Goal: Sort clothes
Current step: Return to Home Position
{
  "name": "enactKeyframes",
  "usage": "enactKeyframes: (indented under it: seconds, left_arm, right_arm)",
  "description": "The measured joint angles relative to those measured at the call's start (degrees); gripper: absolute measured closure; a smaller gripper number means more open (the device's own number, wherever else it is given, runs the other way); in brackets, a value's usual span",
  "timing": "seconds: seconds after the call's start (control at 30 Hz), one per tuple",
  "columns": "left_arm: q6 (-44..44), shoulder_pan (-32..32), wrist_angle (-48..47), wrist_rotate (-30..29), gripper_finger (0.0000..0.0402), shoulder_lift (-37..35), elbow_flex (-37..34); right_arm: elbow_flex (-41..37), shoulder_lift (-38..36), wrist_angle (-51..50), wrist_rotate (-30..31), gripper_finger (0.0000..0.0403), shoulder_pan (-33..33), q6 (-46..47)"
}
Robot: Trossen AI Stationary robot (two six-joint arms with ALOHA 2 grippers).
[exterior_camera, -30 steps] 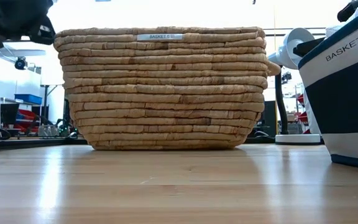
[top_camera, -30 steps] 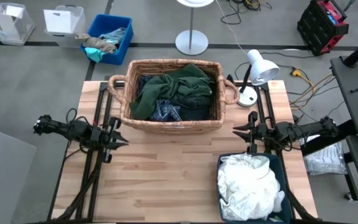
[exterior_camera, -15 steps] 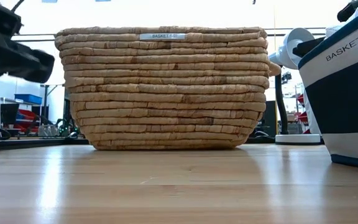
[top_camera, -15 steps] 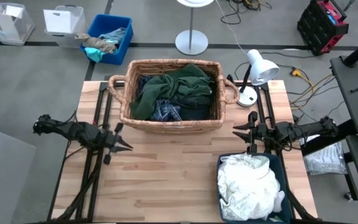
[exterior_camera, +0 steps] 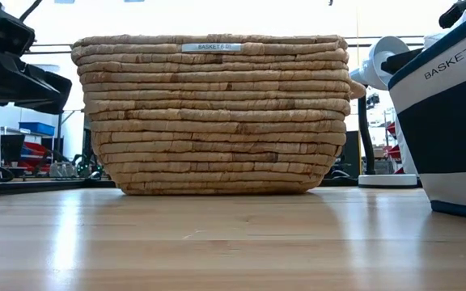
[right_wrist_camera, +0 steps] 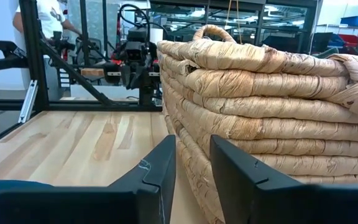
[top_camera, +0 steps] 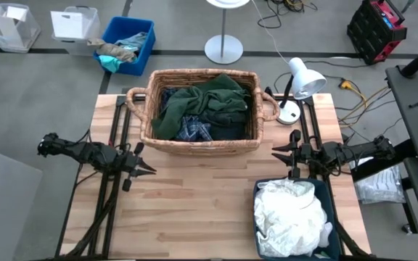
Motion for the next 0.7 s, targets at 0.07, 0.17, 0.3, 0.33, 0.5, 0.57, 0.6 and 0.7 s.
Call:
enactKeyframes:
  seconds: [0.07,0.17,0.3,0.33,0.5,0.57,0.6,0.7]
  left_arm:
    - [-0.3,0.0,0.7,0.0,0.0386,-0.1,0.0]
    - [-2.1,0.0,0.6,0.0,0.0386,0.0,0.1]
    - [-2.3,0.0,0.8,0.0,0.0386,0.1,0.3]
    - [-2.3,0.0,0.8,0.0,0.0386,0.1,0.3]
    - [-2.3,0.0,1.0,0.0,0.0386,0.1,0.3]
    - [-2.3,0.0,1.1,0.0,0.0386,0.1,0.3]
    - [-2.3,0.0,1.1,0.0,0.0386,0.1,0.3]
    - [-2.3,0.0,1.1,0.0,0.0386,0.1,0.3]
  right_arm:
    - [0.0,0.0,0.0,0.0,0.0318,0.0,0.0]
    - [0.0,0.0,0.0,0.0,0.0327,0.0,0.0]
    - [0.0,0.0,0.0,0.0,0.0337,0.0,0.0]
    - [0.0,0.0,0.0,0.0,0.0339,0.0,0.0]
    - [0.0,0.0,0.0,0.0,0.0344,0.0,0.0]
    - [0.0,0.0,0.0,0.0,0.0342,0.0,0.0]
    - [0.0,0.0,0.0,0.0,0.0341,0.0,0.0]
    - [0.0,0.0,0.0,0.0,0.0334,0.0,0.0]
